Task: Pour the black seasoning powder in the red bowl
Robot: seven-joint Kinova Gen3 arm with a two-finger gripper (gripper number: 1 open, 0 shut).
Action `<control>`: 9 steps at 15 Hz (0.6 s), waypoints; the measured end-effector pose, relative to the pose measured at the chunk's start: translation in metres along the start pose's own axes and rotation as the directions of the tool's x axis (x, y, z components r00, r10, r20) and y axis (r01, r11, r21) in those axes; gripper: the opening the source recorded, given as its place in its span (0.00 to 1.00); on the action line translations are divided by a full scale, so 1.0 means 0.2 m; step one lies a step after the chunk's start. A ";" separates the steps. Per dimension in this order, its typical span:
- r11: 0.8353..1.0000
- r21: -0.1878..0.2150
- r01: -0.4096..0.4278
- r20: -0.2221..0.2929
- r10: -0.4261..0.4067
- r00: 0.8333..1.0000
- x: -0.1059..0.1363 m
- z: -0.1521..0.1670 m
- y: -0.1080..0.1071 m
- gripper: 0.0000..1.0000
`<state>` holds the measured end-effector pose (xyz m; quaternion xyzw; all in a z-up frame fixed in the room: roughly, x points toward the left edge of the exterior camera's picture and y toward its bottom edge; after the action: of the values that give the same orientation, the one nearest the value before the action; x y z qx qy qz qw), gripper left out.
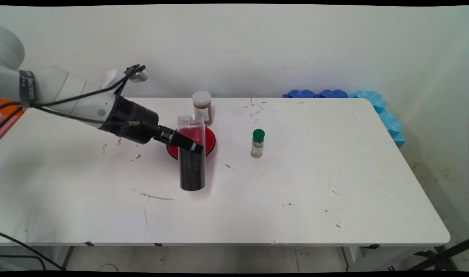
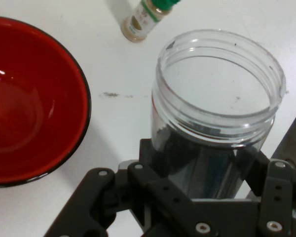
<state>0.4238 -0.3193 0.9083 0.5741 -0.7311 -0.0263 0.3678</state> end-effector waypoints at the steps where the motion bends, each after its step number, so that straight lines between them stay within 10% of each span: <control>1: 1.000 0.002 0.018 -0.001 -0.018 1.000 0.01 0.00 0.00 0.00; 9: 0.978 0.020 0.208 -0.016 -0.208 0.978 0.09 0.01 0.02 0.00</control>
<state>0.4183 -0.3335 0.9184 0.6513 -0.6648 -0.0530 0.3619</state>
